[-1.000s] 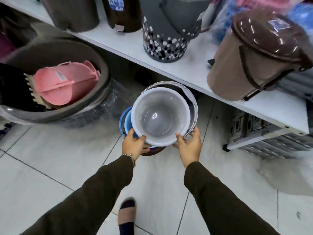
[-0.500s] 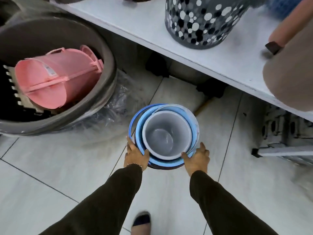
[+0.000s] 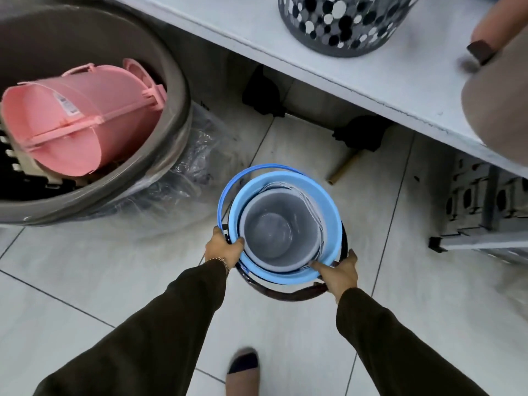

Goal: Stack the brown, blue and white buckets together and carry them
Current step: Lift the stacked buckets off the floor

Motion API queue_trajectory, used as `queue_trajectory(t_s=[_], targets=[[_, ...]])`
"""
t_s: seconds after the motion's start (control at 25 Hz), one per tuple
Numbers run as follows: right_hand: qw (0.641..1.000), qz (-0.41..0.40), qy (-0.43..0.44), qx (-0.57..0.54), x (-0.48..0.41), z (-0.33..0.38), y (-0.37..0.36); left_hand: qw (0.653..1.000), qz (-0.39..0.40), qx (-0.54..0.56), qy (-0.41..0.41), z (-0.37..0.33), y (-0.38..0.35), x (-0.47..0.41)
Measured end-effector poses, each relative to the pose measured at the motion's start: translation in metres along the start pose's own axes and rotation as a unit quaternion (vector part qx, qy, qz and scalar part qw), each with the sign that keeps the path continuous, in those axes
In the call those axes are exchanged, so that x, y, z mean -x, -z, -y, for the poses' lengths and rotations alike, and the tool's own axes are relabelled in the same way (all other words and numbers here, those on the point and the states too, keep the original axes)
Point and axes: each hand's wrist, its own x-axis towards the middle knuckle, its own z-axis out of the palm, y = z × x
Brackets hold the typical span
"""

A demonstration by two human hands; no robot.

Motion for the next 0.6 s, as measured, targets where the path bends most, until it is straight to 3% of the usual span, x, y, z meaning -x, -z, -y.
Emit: queue_trajectory(t_s=[0.12,0.28,0.6], targets=[[0.999,-0.017,-0.002,-0.05,0.03,-0.01,0.01,1.0,-0.001,-0.006,-0.014,0.003,0.016,0.028],[0.993,0.017,0.001,-0.117,0.093,-0.009,0.028,0.999,0.001,0.023,-0.046,0.0,0.053,0.087],[0.975,-0.034,0.125,-0.182,0.292,0.06,0.093,0.979,-0.001,0.098,-0.178,-0.068,0.164,0.251]])
